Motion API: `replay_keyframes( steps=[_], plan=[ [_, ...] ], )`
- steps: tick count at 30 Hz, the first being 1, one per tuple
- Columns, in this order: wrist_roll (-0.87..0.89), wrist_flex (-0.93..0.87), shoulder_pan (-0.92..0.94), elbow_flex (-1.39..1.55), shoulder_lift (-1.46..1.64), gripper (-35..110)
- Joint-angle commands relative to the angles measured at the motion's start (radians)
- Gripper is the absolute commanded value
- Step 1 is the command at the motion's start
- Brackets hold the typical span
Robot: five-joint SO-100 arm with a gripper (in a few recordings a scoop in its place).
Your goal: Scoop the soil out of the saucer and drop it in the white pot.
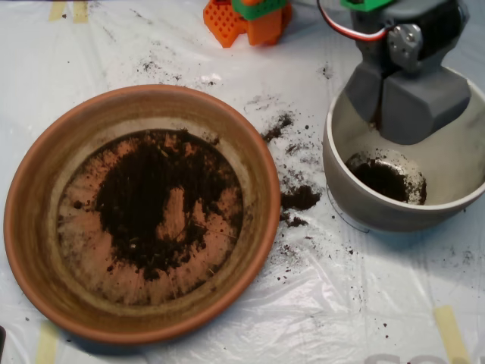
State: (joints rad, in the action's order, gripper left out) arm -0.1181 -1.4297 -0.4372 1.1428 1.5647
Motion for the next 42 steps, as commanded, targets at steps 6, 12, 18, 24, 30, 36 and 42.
replay_keyframes(
  steps=[6, 12, 18, 24, 30, 36, 42],
  plan=[
    [-0.012, -0.049, -0.048, -0.084, 0.037, 19],
    [-0.025, -0.064, -0.048, -0.08, 0.041, 24],
    [-0.086, -0.025, -0.071, 0.003, 0.121, 30],
    [-0.095, -0.026, -0.071, 0.017, 0.126, 26],
    [-0.063, -0.041, -0.052, -0.005, 0.123, 31],
    [-0.026, -0.051, -0.015, -0.043, 0.133, 33],
    [0.049, -0.11, 0.069, -0.216, 0.1, 33]
  ],
)
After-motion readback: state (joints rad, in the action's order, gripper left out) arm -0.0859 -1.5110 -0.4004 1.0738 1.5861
